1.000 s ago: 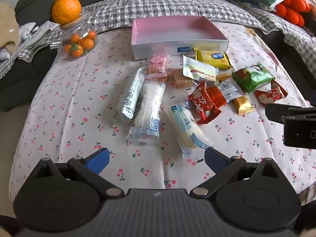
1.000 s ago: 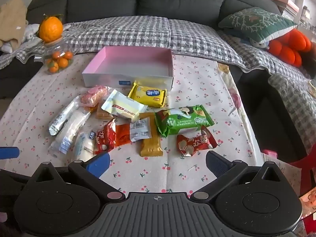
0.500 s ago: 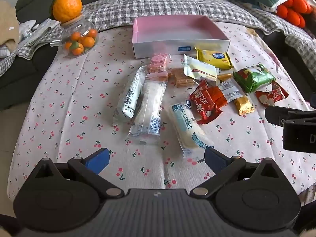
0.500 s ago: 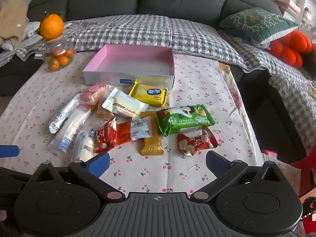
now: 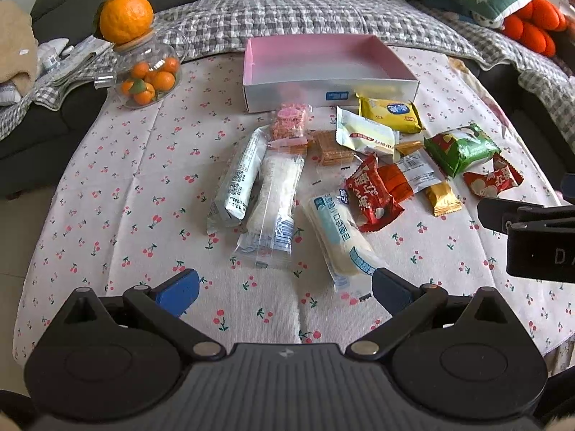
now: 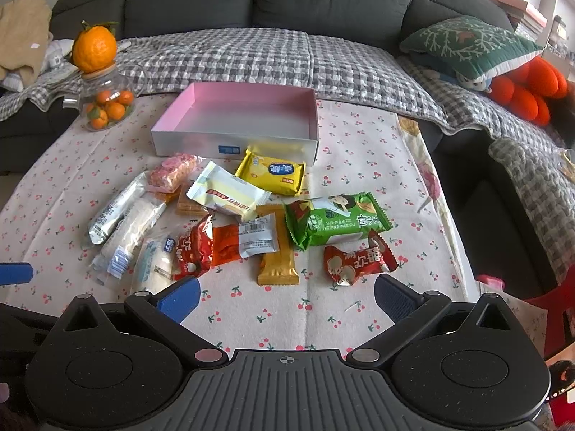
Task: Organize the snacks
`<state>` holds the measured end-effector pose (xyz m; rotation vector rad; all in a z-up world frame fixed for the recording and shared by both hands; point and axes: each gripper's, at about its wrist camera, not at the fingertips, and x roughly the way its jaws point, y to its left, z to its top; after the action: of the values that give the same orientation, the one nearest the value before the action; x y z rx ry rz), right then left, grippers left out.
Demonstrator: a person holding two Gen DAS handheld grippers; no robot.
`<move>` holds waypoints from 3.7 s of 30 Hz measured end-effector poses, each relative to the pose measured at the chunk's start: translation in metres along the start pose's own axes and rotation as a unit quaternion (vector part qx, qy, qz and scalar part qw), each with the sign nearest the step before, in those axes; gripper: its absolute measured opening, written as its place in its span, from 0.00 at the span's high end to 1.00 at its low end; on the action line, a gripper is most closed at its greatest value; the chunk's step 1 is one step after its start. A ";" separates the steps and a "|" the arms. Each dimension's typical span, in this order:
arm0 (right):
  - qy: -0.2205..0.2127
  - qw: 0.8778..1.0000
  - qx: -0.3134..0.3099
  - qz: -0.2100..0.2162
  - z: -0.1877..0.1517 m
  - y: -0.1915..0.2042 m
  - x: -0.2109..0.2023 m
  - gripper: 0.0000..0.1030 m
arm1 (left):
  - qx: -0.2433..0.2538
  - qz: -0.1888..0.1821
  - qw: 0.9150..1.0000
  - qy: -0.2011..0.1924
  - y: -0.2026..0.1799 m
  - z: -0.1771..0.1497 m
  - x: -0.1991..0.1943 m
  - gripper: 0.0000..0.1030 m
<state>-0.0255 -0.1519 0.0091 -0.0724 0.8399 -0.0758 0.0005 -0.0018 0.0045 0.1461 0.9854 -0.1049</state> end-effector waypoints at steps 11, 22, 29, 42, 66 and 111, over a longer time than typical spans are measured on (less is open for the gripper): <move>-0.007 1.000 -0.002 -0.002 0.001 0.002 -0.002 0.00 | -0.001 -0.003 1.000 -0.006 0.000 -0.001 -0.001 0.00; -0.008 1.000 -0.003 -0.002 0.001 0.003 -0.002 0.00 | -0.001 -0.002 1.000 -0.007 0.000 -0.002 -0.001 0.00; -0.008 1.000 -0.003 -0.002 0.001 0.003 -0.002 0.00 | 0.000 -0.003 1.000 -0.007 0.000 -0.001 -0.001 0.00; -0.008 1.000 -0.003 -0.003 0.002 0.003 -0.002 0.00 | -0.001 -0.003 1.000 -0.007 -0.001 -0.001 -0.002 0.00; -0.007 1.000 -0.004 -0.009 0.002 0.003 -0.002 0.00 | 0.000 -0.004 1.000 -0.007 0.001 -0.001 -0.001 0.00; 0.103 0.974 0.164 0.117 0.127 -0.036 0.152 0.00 | -0.076 -0.136 0.987 0.034 0.053 0.126 0.115 0.33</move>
<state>0.1688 -0.1980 -0.0156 0.3499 1.0280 0.0006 0.1750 0.0260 -0.0190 -0.1273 1.0745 -0.2749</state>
